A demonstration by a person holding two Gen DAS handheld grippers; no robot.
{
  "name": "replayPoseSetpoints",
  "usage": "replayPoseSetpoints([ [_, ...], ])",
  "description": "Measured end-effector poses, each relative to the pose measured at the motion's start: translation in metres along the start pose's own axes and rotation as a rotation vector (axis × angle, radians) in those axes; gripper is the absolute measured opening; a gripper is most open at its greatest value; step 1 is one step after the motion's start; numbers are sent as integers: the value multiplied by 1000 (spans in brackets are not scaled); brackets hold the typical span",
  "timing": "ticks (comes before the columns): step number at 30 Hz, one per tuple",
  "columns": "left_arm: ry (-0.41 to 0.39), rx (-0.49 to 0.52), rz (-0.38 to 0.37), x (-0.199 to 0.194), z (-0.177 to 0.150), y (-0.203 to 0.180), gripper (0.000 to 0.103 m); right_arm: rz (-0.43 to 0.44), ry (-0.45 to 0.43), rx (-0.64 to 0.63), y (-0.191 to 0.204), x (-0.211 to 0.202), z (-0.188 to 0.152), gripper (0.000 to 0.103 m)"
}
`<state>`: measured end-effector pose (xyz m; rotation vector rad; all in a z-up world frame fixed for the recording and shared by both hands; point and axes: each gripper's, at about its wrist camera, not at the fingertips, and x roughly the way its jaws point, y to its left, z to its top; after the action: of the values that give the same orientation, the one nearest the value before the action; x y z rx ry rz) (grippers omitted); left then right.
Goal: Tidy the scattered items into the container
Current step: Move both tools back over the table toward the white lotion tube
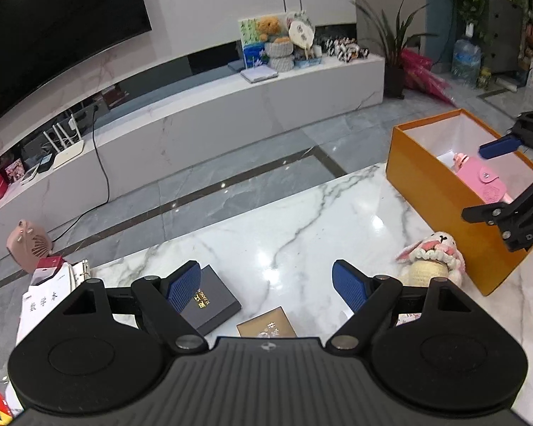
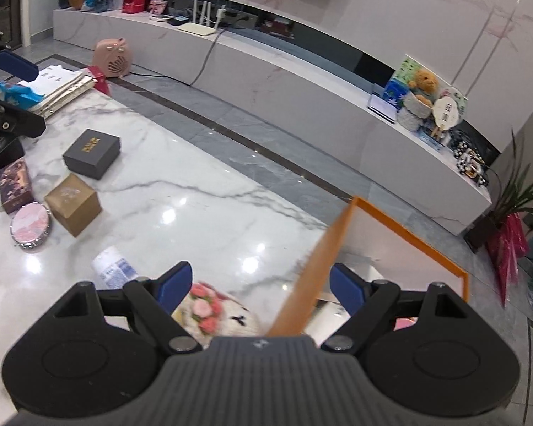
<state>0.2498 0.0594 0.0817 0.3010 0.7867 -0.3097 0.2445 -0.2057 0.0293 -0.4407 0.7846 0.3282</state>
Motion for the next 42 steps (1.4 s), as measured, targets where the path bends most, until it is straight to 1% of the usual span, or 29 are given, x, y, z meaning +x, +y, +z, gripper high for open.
replayPoseSetpoints([
  [7, -20, -26, 18, 2, -36, 8, 96, 54, -35, 23, 20, 8, -3, 86],
  [11, -1, -59, -8, 12, -67, 7, 96, 84, -52, 33, 33, 16, -7, 86],
  [14, 1, -93, -7, 13, -89, 8, 96, 110, -71, 35, 41, 19, -12, 86],
  [17, 0, -135, -16, 13, -109, 9, 96, 128, -115, 30, 48, 17, -22, 86],
  [19, -3, -151, 0, 12, -119, 8, 96, 139, -142, 22, 54, 17, -31, 86],
  [25, -24, -208, 10, 5, -147, 1, 96, 130, -196, -12, 79, 8, -60, 86],
  [29, -26, -167, -20, 12, -152, -11, 96, 44, -185, 12, 89, 9, -79, 90],
  [32, -31, -140, -23, 17, -151, -18, 96, 7, -187, 82, 87, 9, -91, 90],
  [35, -39, -139, -16, 23, -155, -22, 96, 24, -204, 174, 86, 5, -103, 90],
  [37, -22, -135, -2, 32, -159, -23, 96, 44, -217, 209, 89, 4, -110, 90],
  [39, -7, -146, 23, 41, -164, -22, 96, 62, -238, 207, 96, 3, -115, 90],
  [42, -10, -202, 48, 50, -170, -15, 96, 92, -267, 141, 111, 5, -116, 90],
])
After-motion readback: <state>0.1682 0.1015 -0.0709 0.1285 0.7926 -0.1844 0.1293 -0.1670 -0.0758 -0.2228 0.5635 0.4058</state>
